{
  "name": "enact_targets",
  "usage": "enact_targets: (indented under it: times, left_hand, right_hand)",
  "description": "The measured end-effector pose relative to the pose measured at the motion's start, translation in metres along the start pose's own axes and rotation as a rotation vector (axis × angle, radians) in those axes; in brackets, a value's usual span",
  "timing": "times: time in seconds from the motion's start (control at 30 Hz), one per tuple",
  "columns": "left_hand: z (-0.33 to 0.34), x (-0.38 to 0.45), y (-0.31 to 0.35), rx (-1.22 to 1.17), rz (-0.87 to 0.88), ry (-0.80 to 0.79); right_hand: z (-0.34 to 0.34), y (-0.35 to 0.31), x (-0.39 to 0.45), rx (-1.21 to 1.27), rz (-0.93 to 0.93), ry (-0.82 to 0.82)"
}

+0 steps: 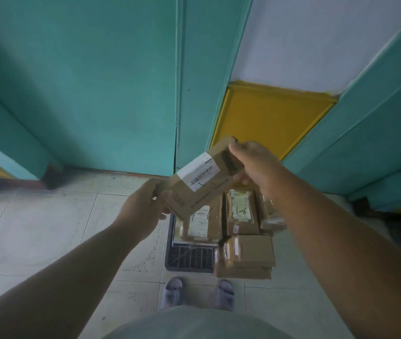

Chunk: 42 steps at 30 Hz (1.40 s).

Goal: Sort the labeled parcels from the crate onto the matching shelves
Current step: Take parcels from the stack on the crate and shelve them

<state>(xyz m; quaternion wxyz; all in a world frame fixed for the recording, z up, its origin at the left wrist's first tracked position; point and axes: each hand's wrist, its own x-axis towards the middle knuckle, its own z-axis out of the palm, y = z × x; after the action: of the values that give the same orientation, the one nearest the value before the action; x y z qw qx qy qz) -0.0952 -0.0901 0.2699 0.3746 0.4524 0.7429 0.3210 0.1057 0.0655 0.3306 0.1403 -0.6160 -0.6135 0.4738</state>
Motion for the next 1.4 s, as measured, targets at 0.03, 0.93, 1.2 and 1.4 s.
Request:
enact_targets:
  times: [0.03, 0.93, 1.2, 1.4]
  left_hand:
    - [-0.001, 0.002, -0.001, -0.050, -0.036, -0.002]
    - [0.044, 0.042, -0.004, -0.370, -0.366, -0.168]
    - [0.114, 0.060, -0.053, -0.503, -0.566, -0.124]
    - [0.153, 0.078, -0.089, -0.577, -0.585, -0.149]
  right_hand:
    - [-0.004, 0.001, -0.001, -0.088, -0.019, 0.005]
    - [0.000, 0.061, 0.024, -0.330, -0.214, 0.287]
    - [0.034, 0.198, 0.071, -0.493, 0.015, 0.142]
    - [0.075, 0.266, 0.118, -0.523, 0.173, 0.095]
